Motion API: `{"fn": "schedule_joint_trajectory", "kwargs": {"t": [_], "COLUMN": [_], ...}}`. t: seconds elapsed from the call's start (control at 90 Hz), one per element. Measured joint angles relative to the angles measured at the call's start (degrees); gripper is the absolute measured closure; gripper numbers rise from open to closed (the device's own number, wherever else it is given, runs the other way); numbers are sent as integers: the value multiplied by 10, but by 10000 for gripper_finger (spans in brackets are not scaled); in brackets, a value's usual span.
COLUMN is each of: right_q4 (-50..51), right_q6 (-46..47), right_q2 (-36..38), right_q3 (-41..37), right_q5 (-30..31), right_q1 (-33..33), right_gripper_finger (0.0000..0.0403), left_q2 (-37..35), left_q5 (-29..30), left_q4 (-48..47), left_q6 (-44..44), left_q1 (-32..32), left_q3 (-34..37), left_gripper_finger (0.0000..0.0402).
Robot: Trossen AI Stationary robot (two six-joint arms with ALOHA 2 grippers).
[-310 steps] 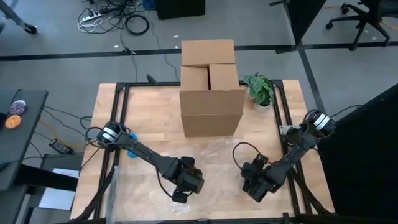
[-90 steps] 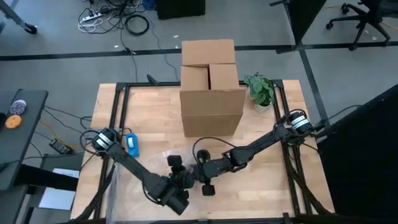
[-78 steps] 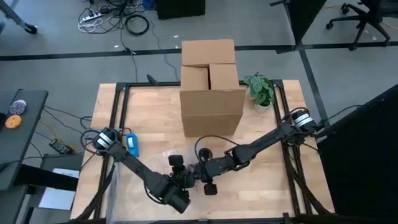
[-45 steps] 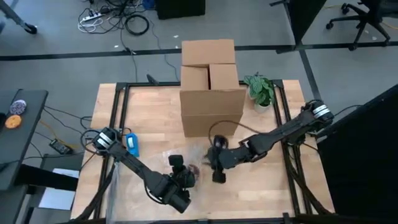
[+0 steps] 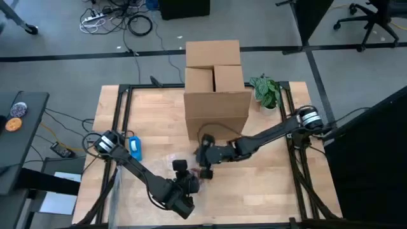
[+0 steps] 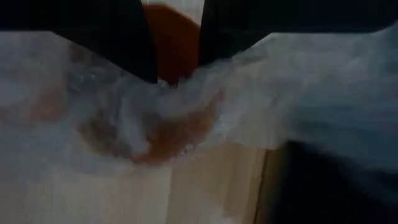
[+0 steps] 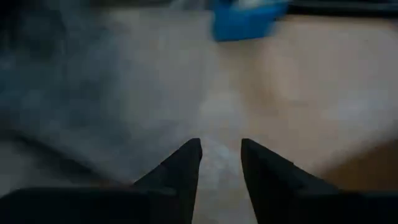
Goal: Wrap mug
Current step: Wrap the orange mug using the transparent bubble wrap
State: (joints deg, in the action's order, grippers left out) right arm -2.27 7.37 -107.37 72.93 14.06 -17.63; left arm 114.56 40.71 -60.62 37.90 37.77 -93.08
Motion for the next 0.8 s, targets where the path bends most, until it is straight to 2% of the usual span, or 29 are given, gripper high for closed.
{"fn": "schedule_joint_trajectory", "kwargs": {"t": [0.1,0.378,0.678,0.744,0.8], "right_q4": [-21,-37,-21,-21,-19], "right_q6": [4,-32,-16,-13,-13], "right_q2": [-13,-48,-58,-58,-58], "right_q3": [0,1,2,1,1], "right_q5": [-28,-2,-2,-3,-3], "right_q1": [-28,-70,-55,-52,-50], "right_gripper_finger": [312,324,337,339,339], "left_q2": [0,0,-1,-2,-3], "left_q5": [-2,16,24,48,90], "left_q4": [-41,-80,-264,-272,-267], "left_q6": [21,27,57,62,62], "left_q1": [3,1,22,37,52], "left_q3": [0,-6,-133,-159,-171], "left_gripper_finger": [302,302,302,302,302]}}
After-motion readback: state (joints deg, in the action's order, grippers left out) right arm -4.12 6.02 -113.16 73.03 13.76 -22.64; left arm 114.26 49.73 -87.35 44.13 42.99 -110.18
